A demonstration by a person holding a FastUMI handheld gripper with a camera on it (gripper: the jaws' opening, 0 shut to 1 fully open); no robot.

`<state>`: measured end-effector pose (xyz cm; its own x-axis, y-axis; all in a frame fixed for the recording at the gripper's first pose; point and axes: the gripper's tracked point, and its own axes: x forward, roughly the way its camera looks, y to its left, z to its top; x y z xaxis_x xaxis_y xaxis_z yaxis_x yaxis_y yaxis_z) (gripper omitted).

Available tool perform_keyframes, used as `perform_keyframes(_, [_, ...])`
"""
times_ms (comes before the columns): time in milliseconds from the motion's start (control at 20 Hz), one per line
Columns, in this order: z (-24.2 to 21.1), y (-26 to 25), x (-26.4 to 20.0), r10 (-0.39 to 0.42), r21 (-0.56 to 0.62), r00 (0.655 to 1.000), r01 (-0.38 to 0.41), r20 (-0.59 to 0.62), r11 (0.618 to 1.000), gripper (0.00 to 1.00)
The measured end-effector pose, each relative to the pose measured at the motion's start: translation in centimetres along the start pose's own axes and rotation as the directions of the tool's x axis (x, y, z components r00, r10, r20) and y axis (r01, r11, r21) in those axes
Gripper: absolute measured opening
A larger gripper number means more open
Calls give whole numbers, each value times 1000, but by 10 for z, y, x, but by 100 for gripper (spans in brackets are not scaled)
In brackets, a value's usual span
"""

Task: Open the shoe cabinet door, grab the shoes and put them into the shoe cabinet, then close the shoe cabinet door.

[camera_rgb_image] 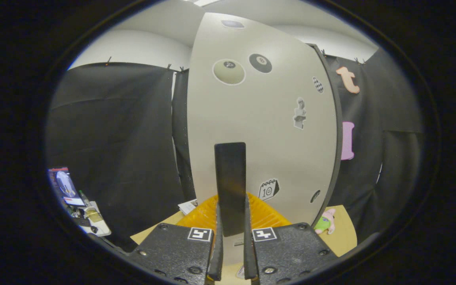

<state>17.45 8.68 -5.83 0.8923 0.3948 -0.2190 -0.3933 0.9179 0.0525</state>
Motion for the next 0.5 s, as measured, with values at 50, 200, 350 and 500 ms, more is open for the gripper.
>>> perform_keyframes(50, [0,-3,-5,1,4,1000,-1,1,1000,24])
perform_keyframes(200, [-2,-14,-20,-15,-14,1000,15,6,1000,24])
perform_keyframes(350, [-1,-28,-31,-44,-30,999,45,23,999,24])
perform_keyframes(500, [-2,-44,-39,-92,-50,995,94,34,994,23])
